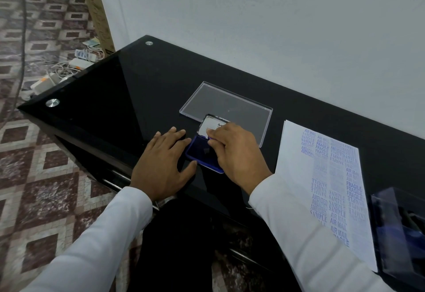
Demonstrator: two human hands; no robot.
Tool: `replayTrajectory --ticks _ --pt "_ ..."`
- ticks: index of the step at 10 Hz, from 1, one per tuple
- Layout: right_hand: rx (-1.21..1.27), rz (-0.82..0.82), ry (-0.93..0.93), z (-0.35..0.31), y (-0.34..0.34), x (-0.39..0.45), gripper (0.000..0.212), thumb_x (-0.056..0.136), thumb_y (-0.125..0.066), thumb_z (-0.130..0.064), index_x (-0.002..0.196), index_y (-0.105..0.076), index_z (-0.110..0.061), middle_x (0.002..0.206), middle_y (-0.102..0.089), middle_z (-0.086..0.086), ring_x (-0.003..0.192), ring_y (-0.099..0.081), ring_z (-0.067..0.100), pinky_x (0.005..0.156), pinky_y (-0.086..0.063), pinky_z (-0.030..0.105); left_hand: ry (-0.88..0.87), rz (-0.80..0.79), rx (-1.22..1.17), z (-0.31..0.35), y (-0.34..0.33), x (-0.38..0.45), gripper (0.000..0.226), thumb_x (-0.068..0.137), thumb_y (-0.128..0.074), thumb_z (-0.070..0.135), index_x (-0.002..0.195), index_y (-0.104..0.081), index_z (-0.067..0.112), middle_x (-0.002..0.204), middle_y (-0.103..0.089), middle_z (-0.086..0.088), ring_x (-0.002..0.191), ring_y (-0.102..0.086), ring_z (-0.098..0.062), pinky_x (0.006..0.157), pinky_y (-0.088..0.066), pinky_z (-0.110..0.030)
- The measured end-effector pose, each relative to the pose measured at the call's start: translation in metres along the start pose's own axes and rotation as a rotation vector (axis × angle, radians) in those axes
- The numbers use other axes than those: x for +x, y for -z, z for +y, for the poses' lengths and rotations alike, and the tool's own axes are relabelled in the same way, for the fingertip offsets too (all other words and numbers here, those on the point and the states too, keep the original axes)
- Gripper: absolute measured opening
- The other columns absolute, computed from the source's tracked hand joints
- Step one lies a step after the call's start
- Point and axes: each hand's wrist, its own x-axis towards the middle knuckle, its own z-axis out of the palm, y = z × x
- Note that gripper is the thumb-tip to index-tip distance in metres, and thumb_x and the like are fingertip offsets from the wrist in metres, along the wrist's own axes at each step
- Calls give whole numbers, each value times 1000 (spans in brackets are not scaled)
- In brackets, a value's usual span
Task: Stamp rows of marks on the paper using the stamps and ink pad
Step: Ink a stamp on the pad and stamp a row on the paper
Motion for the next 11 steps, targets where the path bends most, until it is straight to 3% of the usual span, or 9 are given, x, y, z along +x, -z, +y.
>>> replayTrajectory --ticks 2,3,8,9,10,11 --pt "103 26 -89 2 -1 -4 25 95 -61 -23 119 -69 -17 112 -66 1 103 -59 15 89 -47 24 1 -7 11 0 0 0 72 89 -33 68 144 -49 25 156 -42 0 150 -27 -19 124 -13 -43" --pt "82 22 -75 2 -1 -5 20 93 -61 -24 111 -67 -17 106 -62 -1 95 -56 12 83 -49 23 5 -10 19 0 -1 0 72 89 -32 69 145 -48 26 156 -41 0 150 -26 -19 124 -13 -43" --pt "82 -2 -74 4 -2 -2 26 101 -54 -22 121 -69 -16 117 -64 4 106 -59 18 89 -40 21 3 -6 -6 2 3 0 72 89 -33 68 144 -49 25 156 -42 0 150 -27 -19 124 -14 -45" --pt "119 28 -90 4 -1 -4 25 97 -60 -23 118 -70 -16 112 -65 3 102 -60 17 91 -50 28 2 -7 1 2 3 0 73 88 -32 68 144 -49 25 156 -42 0 150 -27 -19 124 -13 -44" --pt "123 46 -87 4 -1 -5 19 93 -63 -24 109 -70 -16 102 -64 -1 89 -60 14 81 -55 30 -1 -4 2 1 3 0 72 89 -33 68 145 -49 25 156 -42 0 150 -27 -19 124 -12 -42" --pt "130 40 -93 4 -2 -6 19 93 -62 -24 109 -69 -16 102 -64 -1 89 -59 13 81 -56 30 -1 -8 5 1 2 0 72 89 -34 68 145 -48 26 157 -41 1 150 -26 -18 124 -9 -40"
